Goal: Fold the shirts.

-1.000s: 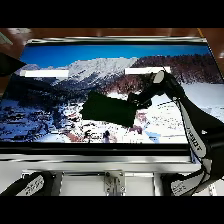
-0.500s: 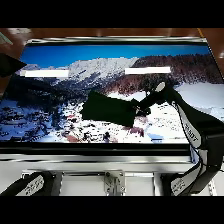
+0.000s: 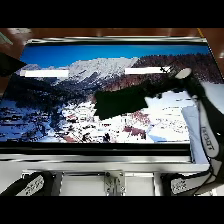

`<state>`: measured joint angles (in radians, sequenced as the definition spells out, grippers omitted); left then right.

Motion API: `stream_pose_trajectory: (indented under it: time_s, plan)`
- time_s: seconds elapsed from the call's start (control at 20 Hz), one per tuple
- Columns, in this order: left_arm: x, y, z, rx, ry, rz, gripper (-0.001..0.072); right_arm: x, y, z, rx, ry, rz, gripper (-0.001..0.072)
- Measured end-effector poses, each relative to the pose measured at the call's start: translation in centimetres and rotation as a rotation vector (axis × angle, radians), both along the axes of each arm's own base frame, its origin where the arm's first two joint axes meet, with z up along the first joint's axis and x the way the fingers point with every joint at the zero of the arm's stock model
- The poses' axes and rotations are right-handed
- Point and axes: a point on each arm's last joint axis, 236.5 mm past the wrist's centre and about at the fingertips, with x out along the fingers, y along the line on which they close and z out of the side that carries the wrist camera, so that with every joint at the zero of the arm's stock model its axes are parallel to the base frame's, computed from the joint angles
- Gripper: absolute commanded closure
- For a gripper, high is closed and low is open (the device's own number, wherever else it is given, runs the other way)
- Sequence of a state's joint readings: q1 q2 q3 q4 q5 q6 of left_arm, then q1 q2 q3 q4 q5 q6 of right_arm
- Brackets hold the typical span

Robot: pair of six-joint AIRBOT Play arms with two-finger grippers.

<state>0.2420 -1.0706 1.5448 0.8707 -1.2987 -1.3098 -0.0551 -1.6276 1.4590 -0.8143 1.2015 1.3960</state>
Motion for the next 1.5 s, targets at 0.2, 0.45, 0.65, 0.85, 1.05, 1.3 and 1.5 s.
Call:
stream_pose_trajectory:
  time_s: [0.2, 0.45, 0.65, 0.85, 1.05, 1.3, 1.5]
  plan:
    - [-0.1, -0.6, 0.3, -0.019, -0.005, -0.014, 0.0666, 0.1, -11.6, 8.4, -0.097, -0.135, -0.236, 0.0655]
    - [-0.4, -2.3, 0.5, -0.029, -0.007, -0.059, 0.0666, -5.7, -25.1, 11.6, -0.255, -0.092, -0.508, 0.0655]
    - [-0.9, -4.1, 0.6, -0.031, -0.010, -0.105, 0.0666, -11.9, -31.9, 10.2, -0.349, 0.065, -0.641, 0.0655]
    - [-1.3, -5.2, 0.7, -0.031, -0.011, -0.135, 0.0666, -16.6, -35.7, 9.1, -0.407, 0.188, -0.723, 0.0654]
    - [-1.4, -5.5, 0.7, -0.031, -0.011, -0.143, 0.0666, -20.2, -36.8, 7.9, -0.438, 0.313, -0.747, 0.0655]
    - [-1.4, -5.7, 0.7, -0.031, -0.012, -0.147, 0.0666, -25.6, -34.4, 3.8, -0.394, 0.582, -0.688, 0.0646]
    - [-1.4, -5.6, 0.8, -0.025, -0.018, -0.150, 0.0666, -29.2, -32.7, -0.2, -0.376, 0.757, -0.677, 0.0646]
